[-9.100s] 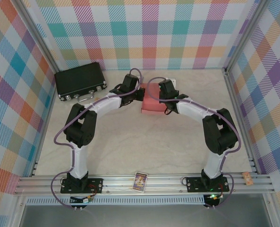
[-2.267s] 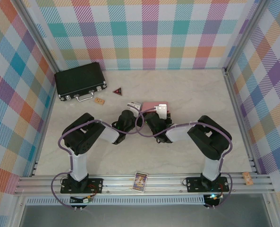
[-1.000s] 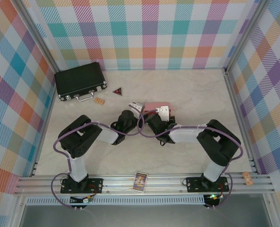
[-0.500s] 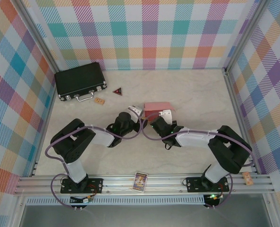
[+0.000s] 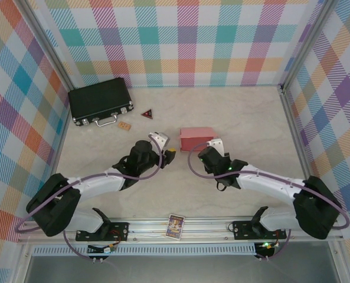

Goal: Fold the paper box

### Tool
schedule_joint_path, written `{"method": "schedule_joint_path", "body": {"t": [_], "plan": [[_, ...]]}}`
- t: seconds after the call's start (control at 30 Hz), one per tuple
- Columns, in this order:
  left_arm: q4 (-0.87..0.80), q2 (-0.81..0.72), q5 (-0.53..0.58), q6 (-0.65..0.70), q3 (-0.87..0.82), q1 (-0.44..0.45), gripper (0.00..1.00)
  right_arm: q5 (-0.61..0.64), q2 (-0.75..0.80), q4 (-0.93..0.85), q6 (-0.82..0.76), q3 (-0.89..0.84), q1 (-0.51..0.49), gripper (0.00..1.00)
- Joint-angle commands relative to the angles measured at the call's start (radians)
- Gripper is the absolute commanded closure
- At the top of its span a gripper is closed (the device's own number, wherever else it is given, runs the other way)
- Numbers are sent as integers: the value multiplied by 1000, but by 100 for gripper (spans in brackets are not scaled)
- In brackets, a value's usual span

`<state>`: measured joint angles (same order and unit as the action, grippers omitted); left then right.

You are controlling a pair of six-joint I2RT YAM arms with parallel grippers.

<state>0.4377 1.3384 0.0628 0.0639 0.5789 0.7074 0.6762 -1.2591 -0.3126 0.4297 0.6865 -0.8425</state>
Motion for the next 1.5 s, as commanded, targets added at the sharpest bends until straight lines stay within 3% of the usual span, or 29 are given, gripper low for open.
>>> {"method": "schedule_joint_path", "body": {"t": [0.0,0.1,0.23,0.43,0.63,0.87,1.17,1.47], "plan": [[-188,-36,174,-52,95,5,45,0,81,-108,-17,29,31,43],[-295,-25,251,-89,186,-5,44,6,151,-151,-32,53,81,43],[-337,-5,271,-112,271,-20,44,-19,208,-165,-88,93,156,43],[-445,104,184,-196,462,-73,43,-312,179,-109,-186,204,375,43],[-587,277,87,-276,679,-110,43,-603,-15,-88,-233,364,530,41],[-708,469,-45,-321,872,-118,45,-792,-241,-60,-223,496,562,43],[-777,602,-137,-388,940,-126,51,-846,-399,-64,-210,525,562,46],[-746,649,-206,-434,855,-126,61,-831,-442,-8,-155,407,557,54]]}}
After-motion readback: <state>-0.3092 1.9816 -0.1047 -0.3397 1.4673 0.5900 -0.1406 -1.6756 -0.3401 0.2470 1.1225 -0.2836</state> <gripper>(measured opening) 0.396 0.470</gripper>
